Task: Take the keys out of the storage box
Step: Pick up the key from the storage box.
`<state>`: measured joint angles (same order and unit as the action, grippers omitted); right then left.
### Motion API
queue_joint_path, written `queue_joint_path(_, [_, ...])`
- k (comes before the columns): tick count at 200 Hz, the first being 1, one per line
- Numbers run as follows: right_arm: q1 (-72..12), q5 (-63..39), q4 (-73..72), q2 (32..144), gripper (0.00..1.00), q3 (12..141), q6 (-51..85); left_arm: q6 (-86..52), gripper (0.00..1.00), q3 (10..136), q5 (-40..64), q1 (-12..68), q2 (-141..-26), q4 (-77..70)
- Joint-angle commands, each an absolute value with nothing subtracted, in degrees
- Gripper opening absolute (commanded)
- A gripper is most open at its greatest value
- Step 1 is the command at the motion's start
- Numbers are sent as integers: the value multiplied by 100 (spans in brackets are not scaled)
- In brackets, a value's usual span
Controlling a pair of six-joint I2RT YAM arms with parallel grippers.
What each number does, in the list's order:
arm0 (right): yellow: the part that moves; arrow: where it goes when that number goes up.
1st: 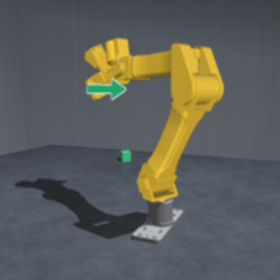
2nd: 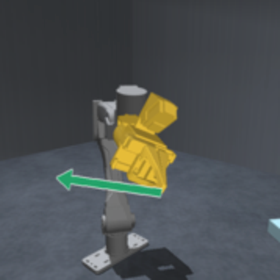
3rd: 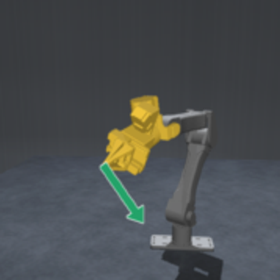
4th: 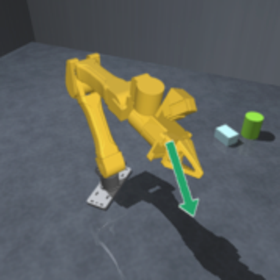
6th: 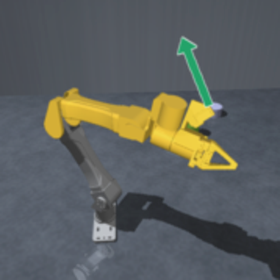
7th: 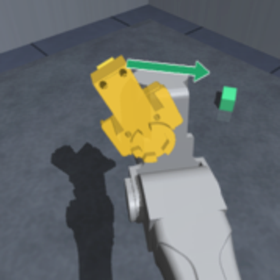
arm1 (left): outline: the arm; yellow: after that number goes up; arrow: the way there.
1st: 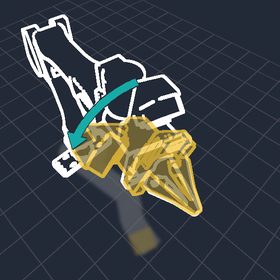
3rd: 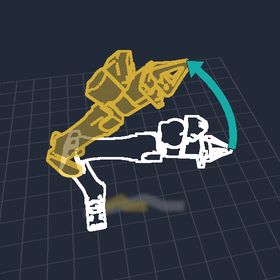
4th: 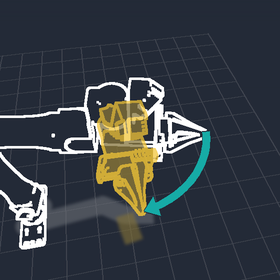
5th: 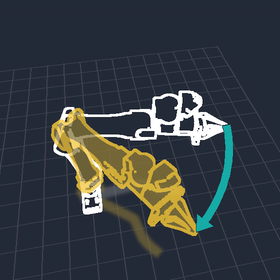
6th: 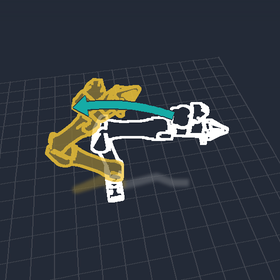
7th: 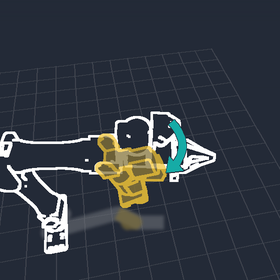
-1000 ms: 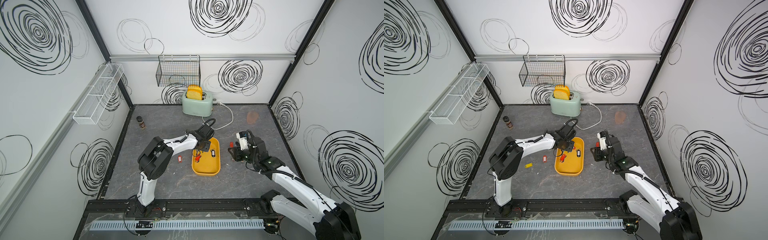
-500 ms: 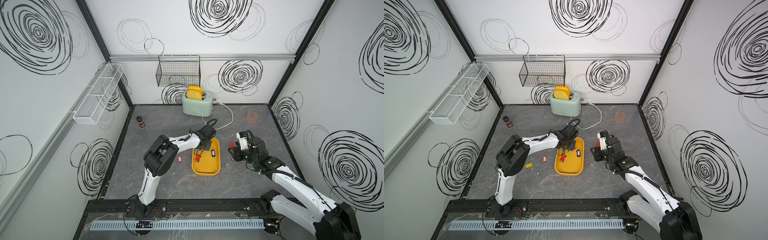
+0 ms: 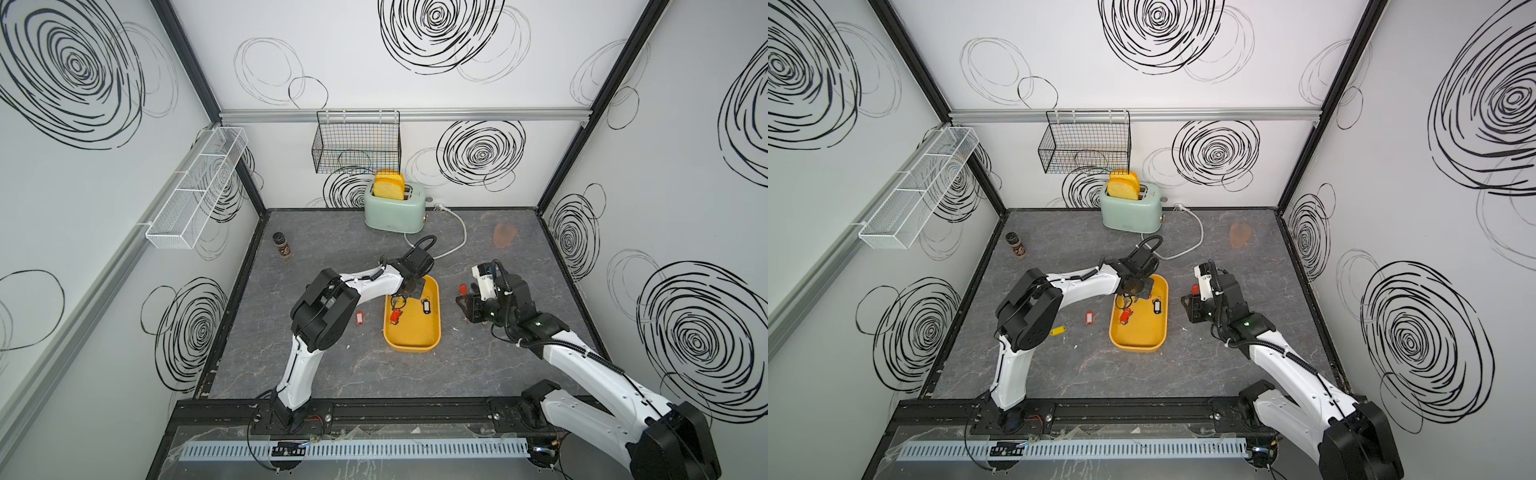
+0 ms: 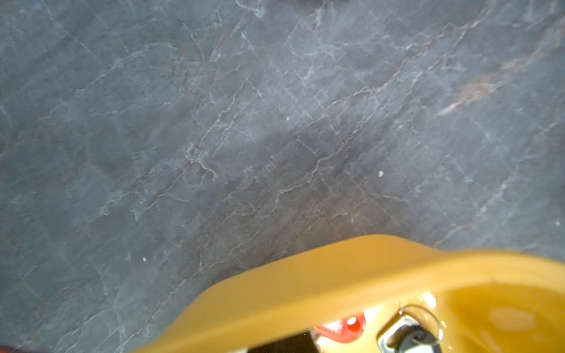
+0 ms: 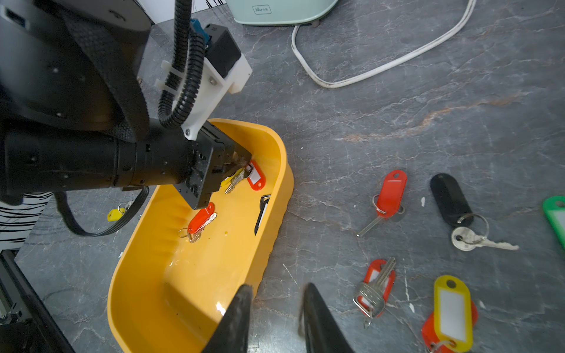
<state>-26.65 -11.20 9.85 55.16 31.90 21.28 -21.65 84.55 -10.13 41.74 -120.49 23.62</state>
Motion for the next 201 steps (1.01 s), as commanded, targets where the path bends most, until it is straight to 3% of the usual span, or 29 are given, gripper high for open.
queue_joint_path(1, [-2641,-1037,1003,5544,33,3138,2153,-2163,0,8547,-994,4183,-11978,2393])
queue_joint_path(134, [-2637,-1194,771,5694,32,3129,2163,-2275,0,7628,-704,4151,-9891,2872])
queue_joint_path(201, [-2666,-1299,678,5856,32,3159,2180,-2741,0,6335,-1144,3325,-8079,3368])
